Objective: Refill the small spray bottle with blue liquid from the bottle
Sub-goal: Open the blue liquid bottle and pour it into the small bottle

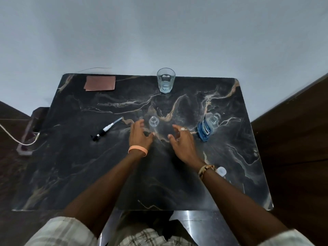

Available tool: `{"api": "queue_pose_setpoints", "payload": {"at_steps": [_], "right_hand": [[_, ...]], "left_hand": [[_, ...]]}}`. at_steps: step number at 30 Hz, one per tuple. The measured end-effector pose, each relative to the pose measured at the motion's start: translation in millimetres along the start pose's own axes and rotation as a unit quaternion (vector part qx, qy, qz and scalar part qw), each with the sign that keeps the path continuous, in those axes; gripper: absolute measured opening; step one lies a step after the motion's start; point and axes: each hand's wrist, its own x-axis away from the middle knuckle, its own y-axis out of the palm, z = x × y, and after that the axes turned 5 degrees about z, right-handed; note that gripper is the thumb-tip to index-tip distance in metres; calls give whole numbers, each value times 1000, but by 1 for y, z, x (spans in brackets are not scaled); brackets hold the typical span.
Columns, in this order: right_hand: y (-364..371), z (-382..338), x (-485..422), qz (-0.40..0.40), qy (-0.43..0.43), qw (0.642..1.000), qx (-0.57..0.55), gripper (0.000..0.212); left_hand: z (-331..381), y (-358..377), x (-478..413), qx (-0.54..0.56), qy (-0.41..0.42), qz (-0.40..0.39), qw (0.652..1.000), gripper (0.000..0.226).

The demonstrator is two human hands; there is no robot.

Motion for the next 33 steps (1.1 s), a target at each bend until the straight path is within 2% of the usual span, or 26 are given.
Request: {"api": "queue_pose_setpoints", "payload": {"at_steps": [2, 4, 6, 10, 15, 24, 28, 31, 33], "right_hand": [[11, -11, -16, -10, 7, 1000, 2, 44], [21, -21, -30, -30, 3, 1000, -1, 46], [30, -27, -40, -56, -5, 998, -7, 47], [41, -34, -50, -76, 6, 997, -16, 46], [27, -41, -51, -49, -18, 998, -25, 48], [-67, -73, -88, 58, -93, 994, 16, 49], [-117, -72, -86, 148, -63, 987, 25, 52], [-149, -51, -77, 229, -6, 973, 0, 49], [-162, -30, -67, 241, 22, 970, -15, 47]], "left_hand": [[0, 0, -10, -1, -4, -33, 999, 72], [0, 1, -22, -3, 1, -53, 999, 74], [0, 3, -31, 3, 9, -70, 998, 70], [-1, 6, -39, 46, 34, -99, 993, 45], [9, 1, -45, 95, 44, -98, 990, 46], [119, -6, -58, 182, 151, -46, 971, 49], [151, 1, -52, 181, 175, -62, 966, 52], [155, 13, -38, 160, 176, -91, 967, 54], [150, 20, -27, 139, 171, -106, 970, 51]]}}
